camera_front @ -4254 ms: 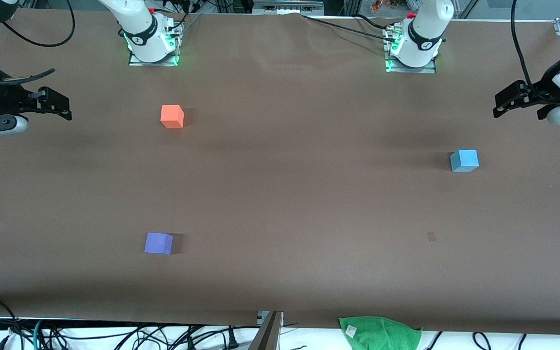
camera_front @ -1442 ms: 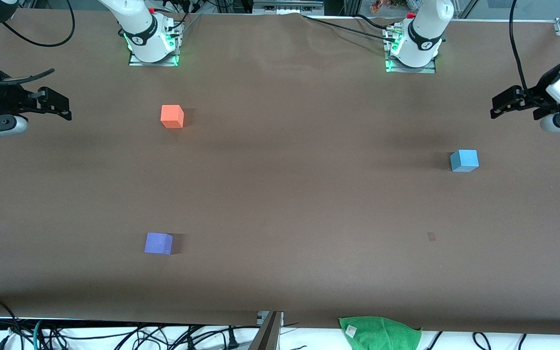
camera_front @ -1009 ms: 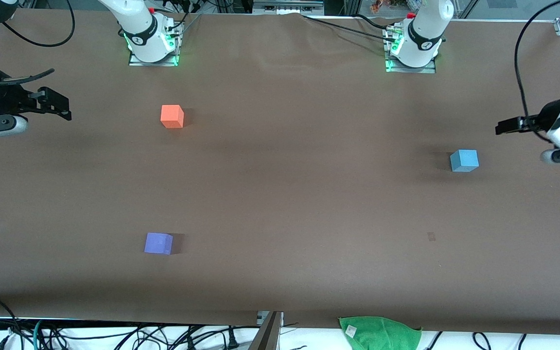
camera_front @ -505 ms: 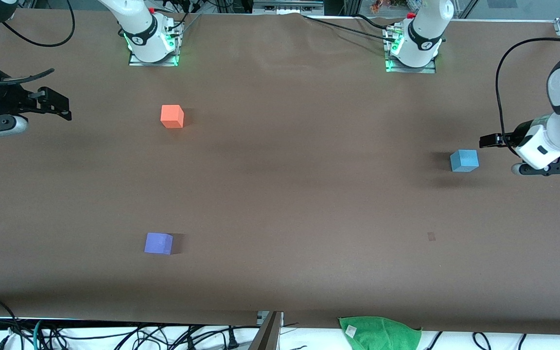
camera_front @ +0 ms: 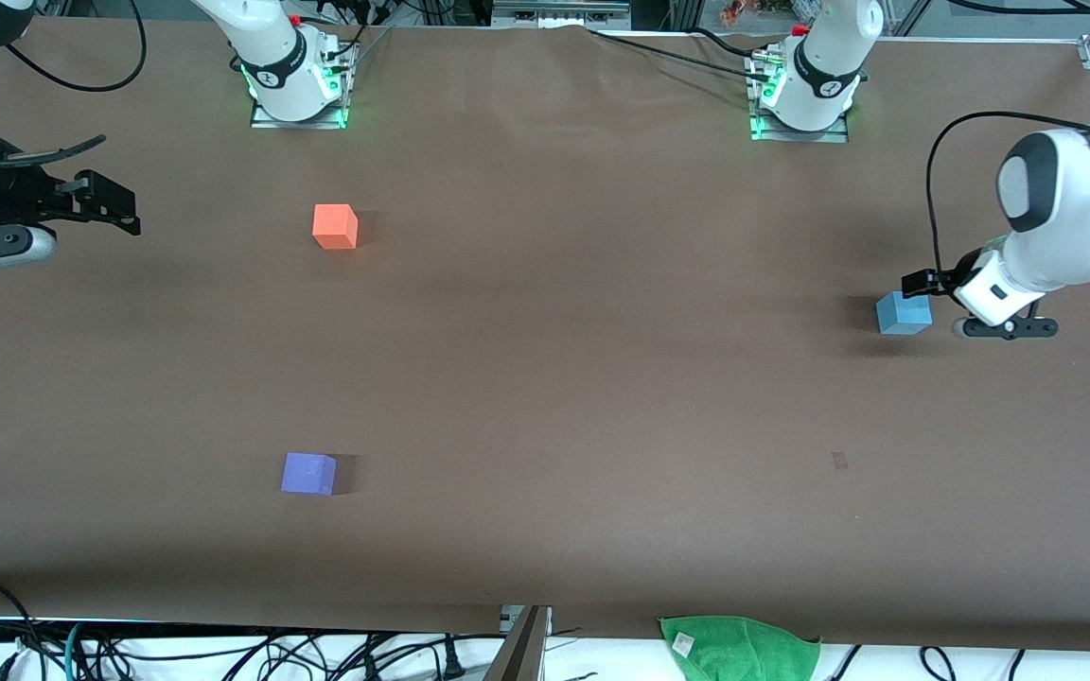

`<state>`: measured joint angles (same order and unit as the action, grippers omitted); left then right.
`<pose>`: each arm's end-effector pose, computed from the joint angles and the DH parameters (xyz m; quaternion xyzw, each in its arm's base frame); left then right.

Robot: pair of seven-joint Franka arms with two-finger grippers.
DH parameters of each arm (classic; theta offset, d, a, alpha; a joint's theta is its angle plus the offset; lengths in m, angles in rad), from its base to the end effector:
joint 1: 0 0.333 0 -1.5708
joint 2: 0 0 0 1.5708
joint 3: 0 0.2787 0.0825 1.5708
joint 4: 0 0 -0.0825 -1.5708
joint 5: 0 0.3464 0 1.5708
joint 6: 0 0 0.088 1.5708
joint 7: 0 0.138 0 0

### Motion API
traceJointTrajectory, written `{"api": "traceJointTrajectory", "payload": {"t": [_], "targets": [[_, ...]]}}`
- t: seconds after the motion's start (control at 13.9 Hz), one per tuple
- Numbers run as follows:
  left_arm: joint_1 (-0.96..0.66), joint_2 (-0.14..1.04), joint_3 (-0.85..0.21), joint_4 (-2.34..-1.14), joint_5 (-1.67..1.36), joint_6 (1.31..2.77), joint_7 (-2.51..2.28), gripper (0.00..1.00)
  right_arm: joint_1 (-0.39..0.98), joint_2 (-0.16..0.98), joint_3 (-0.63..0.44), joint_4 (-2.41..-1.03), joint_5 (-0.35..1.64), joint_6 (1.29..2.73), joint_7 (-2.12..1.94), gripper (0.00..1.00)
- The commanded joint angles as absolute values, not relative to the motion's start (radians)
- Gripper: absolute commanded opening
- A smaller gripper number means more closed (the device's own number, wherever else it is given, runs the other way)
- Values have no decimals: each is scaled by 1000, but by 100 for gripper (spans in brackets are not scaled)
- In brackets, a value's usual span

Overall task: Place blue block between orange and purple blocks
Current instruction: 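Reach the left gripper down over the light-blue cube, then close the left gripper on the light-blue cube and lift it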

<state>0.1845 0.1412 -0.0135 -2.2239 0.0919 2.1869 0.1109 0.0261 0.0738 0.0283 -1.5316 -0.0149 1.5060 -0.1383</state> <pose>0.4768 0.0880 0.2568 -0.9955 -0.0001 0.0928 0.0212 0.5251 0.0260 0.5293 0.9941 0.0960 -0.0499 0.0043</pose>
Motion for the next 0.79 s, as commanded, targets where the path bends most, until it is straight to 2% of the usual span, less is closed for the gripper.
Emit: {"api": "traceJointTrajectory", "payload": {"t": [0.0, 0.43, 0.72], "targets": [[215, 123, -18, -2305, 136, 2307, 133, 100, 18, 83, 29, -1511, 2, 1502, -140, 100], [232, 238, -18, -2316, 167, 2456, 133, 100, 21, 83, 31, -1511, 3, 1502, -138, 100], [241, 270, -18, -2356, 169, 2546, 135, 100, 20, 83, 31, -1511, 8, 1502, -140, 100]]}}
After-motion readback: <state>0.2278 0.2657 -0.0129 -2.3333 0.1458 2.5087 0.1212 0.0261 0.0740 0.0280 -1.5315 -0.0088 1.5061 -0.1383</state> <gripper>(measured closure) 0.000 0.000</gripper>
